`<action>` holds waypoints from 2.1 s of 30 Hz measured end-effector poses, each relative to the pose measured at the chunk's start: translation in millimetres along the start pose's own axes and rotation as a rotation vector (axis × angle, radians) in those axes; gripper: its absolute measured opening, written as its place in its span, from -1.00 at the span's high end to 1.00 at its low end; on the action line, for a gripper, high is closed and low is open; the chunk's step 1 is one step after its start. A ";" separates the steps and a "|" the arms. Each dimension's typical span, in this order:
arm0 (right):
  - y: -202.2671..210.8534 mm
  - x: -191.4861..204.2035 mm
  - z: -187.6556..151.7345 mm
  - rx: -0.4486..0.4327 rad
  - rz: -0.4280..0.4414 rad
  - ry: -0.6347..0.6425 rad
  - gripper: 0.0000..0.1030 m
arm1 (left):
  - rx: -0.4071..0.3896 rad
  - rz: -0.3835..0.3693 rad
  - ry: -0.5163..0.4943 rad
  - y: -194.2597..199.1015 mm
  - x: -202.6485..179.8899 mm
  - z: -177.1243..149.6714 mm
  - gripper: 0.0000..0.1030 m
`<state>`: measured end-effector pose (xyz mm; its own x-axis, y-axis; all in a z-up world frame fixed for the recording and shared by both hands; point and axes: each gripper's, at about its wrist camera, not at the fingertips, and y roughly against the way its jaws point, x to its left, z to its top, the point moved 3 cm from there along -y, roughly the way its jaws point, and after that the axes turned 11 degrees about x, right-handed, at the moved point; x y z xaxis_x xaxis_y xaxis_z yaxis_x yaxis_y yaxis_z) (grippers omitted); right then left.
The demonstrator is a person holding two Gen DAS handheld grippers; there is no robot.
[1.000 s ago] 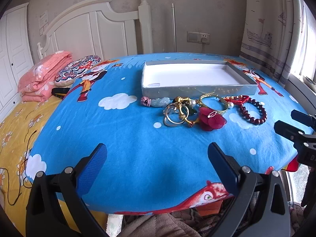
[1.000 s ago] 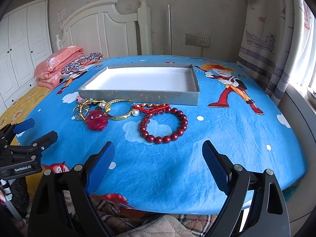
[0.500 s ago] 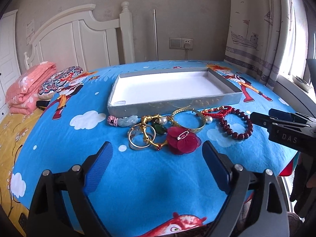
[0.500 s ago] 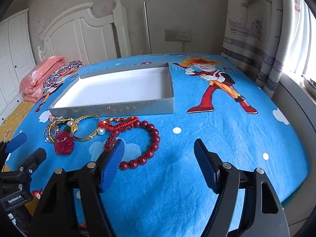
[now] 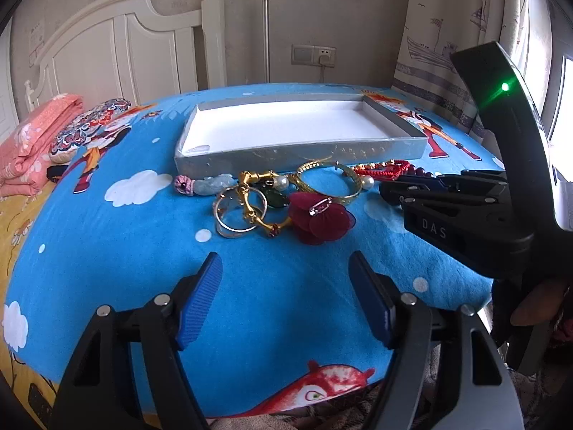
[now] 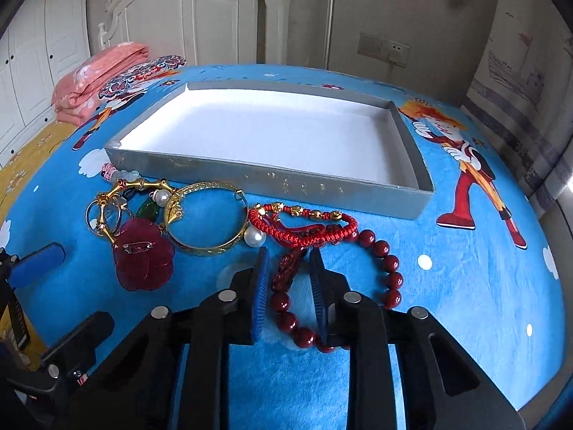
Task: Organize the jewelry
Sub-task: 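Reach the right tool to the dark red bead bracelet and close on it, then grasp the red flower brooch with the left tool while the right tool lifts the bead bracelet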
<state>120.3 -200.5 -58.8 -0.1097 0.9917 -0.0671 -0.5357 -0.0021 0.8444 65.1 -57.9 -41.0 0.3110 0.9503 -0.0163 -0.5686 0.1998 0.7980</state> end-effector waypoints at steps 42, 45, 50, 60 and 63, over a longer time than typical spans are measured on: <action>61.7 -40.6 -64.3 -0.168 0.068 -0.136 0.75 | -0.068 -0.005 0.057 4.0 -8.3 12.9 0.16; 70.4 -42.4 -70.0 -0.179 0.082 -0.144 0.75 | -0.105 0.009 0.028 18.7 -18.1 11.8 0.16; 83.2 -35.2 -70.0 -0.200 0.099 -0.126 0.75 | -0.111 0.033 0.008 27.8 -29.2 11.6 0.16; 88.6 -30.1 -41.2 -0.211 0.178 -0.129 0.75 | -0.115 0.078 -0.071 32.2 -39.0 31.1 0.16; 83.1 -33.3 -38.4 -0.215 0.184 -0.132 0.75 | -0.102 0.059 -0.050 26.4 -35.2 33.3 0.16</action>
<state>47.3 -238.5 -6.9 -0.1192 0.9803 0.1573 -0.6835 -0.1959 0.7032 64.5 -94.0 0.7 0.3110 0.9484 0.0615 -0.6608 0.1692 0.7313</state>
